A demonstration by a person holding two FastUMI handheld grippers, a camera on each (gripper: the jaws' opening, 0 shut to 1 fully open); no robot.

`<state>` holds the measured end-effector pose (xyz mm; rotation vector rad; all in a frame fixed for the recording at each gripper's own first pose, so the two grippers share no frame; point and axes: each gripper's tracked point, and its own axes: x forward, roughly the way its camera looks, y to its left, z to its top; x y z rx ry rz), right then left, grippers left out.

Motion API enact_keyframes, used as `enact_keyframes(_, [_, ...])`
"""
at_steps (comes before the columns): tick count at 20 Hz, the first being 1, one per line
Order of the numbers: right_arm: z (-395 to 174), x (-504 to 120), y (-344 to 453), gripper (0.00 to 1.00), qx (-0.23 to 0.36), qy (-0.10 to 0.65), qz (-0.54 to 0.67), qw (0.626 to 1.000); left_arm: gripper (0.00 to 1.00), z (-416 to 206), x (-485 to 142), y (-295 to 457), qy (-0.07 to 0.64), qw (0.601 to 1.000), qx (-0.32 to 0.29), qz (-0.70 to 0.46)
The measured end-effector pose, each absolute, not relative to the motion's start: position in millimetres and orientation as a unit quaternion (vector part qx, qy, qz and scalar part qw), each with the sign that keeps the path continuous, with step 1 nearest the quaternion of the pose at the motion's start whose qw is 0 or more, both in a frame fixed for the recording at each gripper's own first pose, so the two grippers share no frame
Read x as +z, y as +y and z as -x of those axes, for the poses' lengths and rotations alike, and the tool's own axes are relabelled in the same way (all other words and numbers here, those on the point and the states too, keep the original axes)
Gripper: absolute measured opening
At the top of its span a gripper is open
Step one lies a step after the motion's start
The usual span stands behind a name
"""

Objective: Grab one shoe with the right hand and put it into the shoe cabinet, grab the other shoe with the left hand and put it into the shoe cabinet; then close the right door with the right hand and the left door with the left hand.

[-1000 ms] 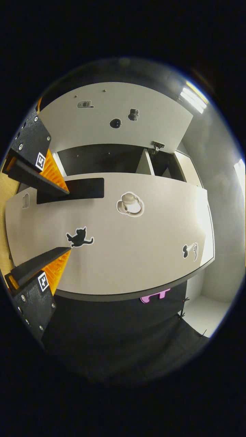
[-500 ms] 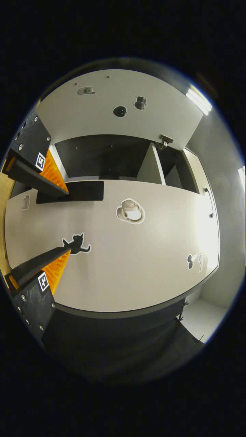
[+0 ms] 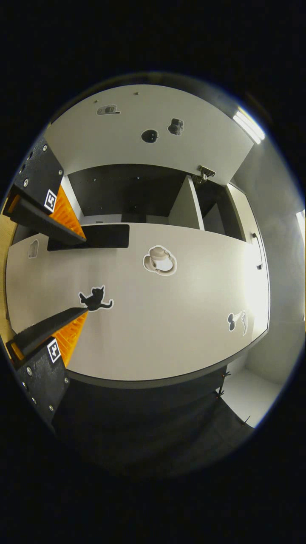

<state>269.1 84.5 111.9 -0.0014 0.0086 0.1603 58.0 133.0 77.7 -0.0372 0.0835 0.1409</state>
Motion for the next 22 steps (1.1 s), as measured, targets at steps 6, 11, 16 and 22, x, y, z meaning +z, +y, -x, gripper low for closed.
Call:
enact_keyframes(6, [-217.7, 98.8, 66.0, 0.92, 0.08, -0.001, 0.01, 0.997, 0.99, -40.1, 126.5, 207.3, 0.034, 0.987, 0.156, 0.005])
enact_keyframes(11, [-186.5, 94.5, 42.7, 0.92, 0.062, -0.005, 0.007, 0.998, 0.95, -45.8, 187.0, 282.4, -0.006, 0.973, 0.228, -0.047])
enact_keyframes(16, [-167.2, 98.7, 21.4, 0.92, 0.044, -0.009, 0.008, 0.999, 0.95, -90.2, 224.6, 319.9, -0.023, 0.973, 0.231, -0.003])
enact_keyframes(22, [-158.5, 101.6, 10.7, 0.92, 0.036, -0.008, 0.005, 0.999, 0.91, -141.3, 216.7, 337.6, -0.008, 0.978, 0.209, 0.009])
